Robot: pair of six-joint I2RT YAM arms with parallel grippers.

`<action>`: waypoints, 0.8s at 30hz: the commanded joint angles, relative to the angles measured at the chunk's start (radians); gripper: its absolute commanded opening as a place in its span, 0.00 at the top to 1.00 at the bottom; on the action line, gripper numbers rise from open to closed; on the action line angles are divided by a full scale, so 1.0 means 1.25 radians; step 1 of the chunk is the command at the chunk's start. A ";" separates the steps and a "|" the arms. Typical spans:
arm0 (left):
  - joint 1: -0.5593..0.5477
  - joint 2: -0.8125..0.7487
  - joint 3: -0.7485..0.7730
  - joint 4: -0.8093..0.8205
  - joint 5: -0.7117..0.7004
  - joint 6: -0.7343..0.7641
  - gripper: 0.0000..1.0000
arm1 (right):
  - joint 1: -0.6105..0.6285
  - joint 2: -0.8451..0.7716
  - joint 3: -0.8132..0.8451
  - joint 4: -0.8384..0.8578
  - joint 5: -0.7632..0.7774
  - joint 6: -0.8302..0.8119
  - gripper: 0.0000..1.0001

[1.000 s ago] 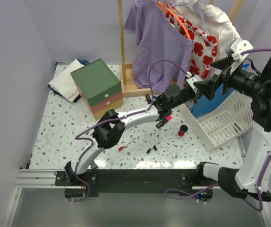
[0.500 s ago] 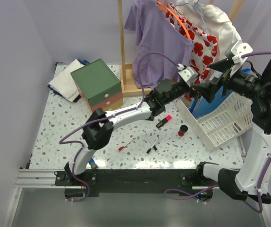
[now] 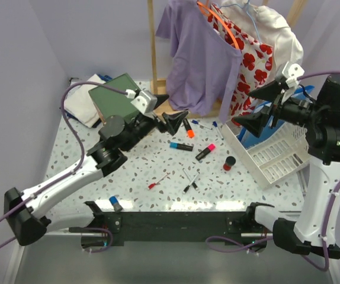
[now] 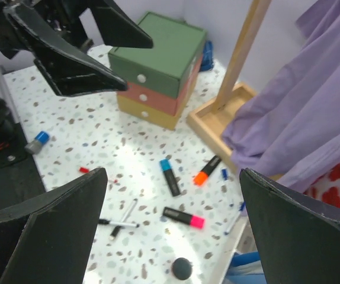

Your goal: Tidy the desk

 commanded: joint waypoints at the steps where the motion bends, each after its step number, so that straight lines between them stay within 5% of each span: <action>1: 0.008 -0.157 -0.132 -0.205 -0.141 -0.001 0.07 | 0.044 -0.005 -0.148 0.145 -0.005 0.092 0.01; 9: 0.015 -0.450 -0.287 -0.417 -0.329 -0.111 0.00 | 0.373 0.044 -0.266 0.213 0.288 0.085 0.01; 17: 0.015 -0.496 -0.277 -0.589 -0.438 -0.105 0.00 | 0.589 0.157 -0.319 0.355 0.475 0.153 0.02; 24: 0.015 -0.509 -0.283 -0.598 -0.549 -0.053 0.00 | 0.719 0.300 -0.301 0.489 0.605 0.337 0.02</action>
